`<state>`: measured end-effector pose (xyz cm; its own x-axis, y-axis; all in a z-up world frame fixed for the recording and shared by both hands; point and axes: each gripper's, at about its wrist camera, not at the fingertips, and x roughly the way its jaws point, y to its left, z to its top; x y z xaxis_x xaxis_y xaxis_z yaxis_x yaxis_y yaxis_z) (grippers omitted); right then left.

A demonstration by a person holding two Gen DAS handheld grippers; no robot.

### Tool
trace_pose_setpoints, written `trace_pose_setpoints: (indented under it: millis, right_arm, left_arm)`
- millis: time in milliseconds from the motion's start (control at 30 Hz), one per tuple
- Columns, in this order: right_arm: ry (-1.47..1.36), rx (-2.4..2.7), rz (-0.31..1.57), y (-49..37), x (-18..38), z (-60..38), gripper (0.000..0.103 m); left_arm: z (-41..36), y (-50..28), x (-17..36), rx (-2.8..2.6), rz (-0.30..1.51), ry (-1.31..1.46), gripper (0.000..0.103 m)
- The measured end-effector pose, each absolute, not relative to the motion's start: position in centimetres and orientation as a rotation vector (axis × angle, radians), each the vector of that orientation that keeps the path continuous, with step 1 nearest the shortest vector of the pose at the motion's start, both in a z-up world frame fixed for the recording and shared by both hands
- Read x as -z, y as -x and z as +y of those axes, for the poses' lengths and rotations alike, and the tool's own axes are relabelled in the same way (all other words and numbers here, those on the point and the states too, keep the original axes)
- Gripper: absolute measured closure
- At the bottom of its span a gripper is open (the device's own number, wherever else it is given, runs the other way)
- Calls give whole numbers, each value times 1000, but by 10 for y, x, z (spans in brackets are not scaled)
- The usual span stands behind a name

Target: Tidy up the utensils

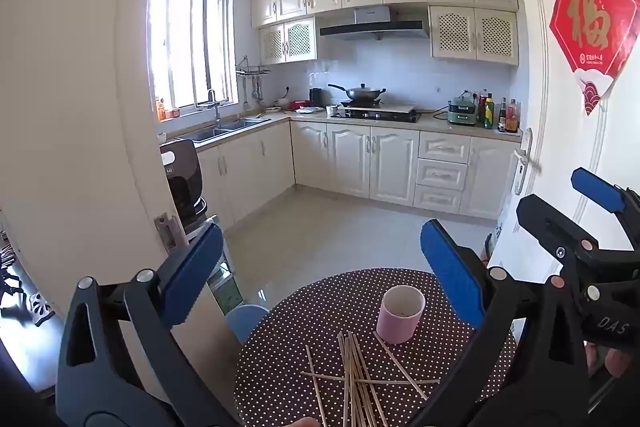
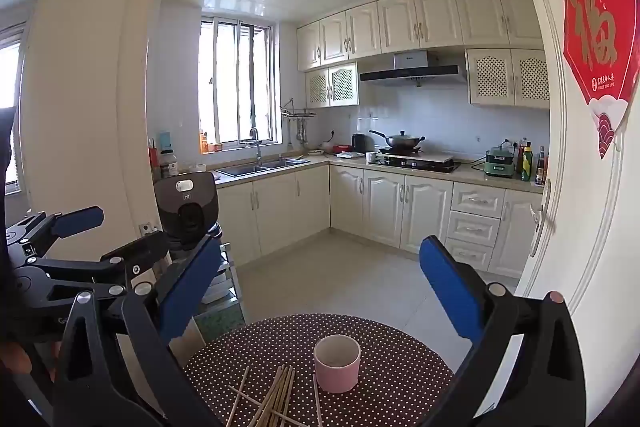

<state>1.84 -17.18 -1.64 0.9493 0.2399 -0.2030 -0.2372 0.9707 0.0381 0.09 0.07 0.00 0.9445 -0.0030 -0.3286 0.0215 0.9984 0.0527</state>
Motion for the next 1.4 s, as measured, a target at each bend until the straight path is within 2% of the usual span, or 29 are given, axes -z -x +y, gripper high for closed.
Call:
trace_pose_setpoints:
  millis: [1400]
  right_arm:
    - [-31, -245, 223, -25, 20, -174, 7]
  left_arm:
    - [0, 0, -4, -1, 312, -63, 6]
